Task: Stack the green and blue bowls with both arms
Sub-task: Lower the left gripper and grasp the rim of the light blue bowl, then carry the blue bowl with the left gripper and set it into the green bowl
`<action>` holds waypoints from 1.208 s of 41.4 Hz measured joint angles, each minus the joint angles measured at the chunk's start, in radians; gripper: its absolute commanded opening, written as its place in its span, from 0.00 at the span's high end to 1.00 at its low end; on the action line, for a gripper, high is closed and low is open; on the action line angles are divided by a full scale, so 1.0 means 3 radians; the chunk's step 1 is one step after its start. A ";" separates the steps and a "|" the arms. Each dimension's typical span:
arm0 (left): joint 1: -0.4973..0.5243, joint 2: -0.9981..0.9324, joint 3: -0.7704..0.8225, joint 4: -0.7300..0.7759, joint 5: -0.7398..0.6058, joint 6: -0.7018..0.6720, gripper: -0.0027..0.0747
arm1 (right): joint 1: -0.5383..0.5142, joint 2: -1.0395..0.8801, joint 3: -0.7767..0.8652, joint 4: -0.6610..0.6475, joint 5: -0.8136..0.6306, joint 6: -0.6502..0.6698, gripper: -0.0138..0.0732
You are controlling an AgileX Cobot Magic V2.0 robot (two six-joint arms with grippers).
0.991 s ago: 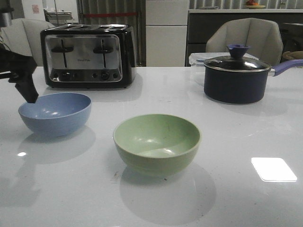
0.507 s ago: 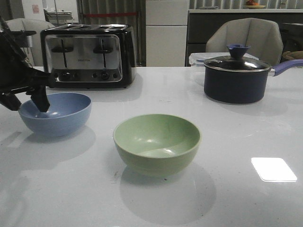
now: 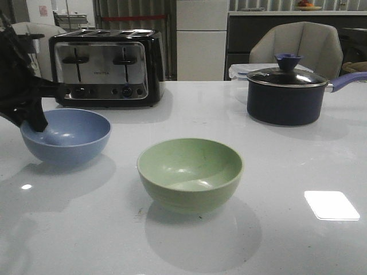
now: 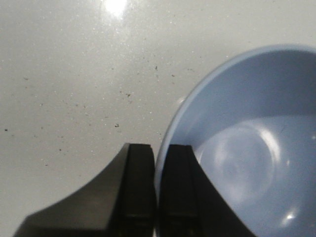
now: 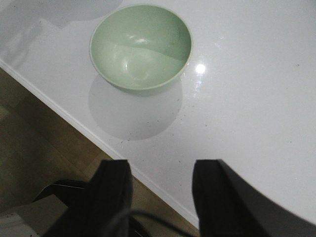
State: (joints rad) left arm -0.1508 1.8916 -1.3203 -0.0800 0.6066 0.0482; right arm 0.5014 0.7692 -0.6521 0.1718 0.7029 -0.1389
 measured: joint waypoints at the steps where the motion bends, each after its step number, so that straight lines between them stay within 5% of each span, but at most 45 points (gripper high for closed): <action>1: 0.0000 -0.0029 -0.0029 0.0000 0.0060 -0.0001 0.85 | 0.0000 0.0000 0.0000 0.0000 0.0000 0.0000 0.36; 16: -0.0296 -0.0306 -0.0728 -0.0055 0.0643 0.0087 0.85 | 0.0000 0.0000 0.0000 0.0000 0.0005 0.0000 0.36; 36: -0.1157 -0.0253 -0.0742 -0.0571 0.0818 0.0521 0.85 | 0.0000 0.0000 0.0000 0.0000 0.0005 0.0000 0.36; 50: -0.1380 0.0040 -0.0742 -0.0579 0.0836 0.0521 0.85 | 0.0000 0.0000 0.0000 -0.0006 0.0005 0.0000 0.36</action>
State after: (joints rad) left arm -0.5648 1.9038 -1.5429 -0.2538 0.8572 0.2045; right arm 0.5014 0.7692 -0.6521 0.1701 0.7044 -0.1389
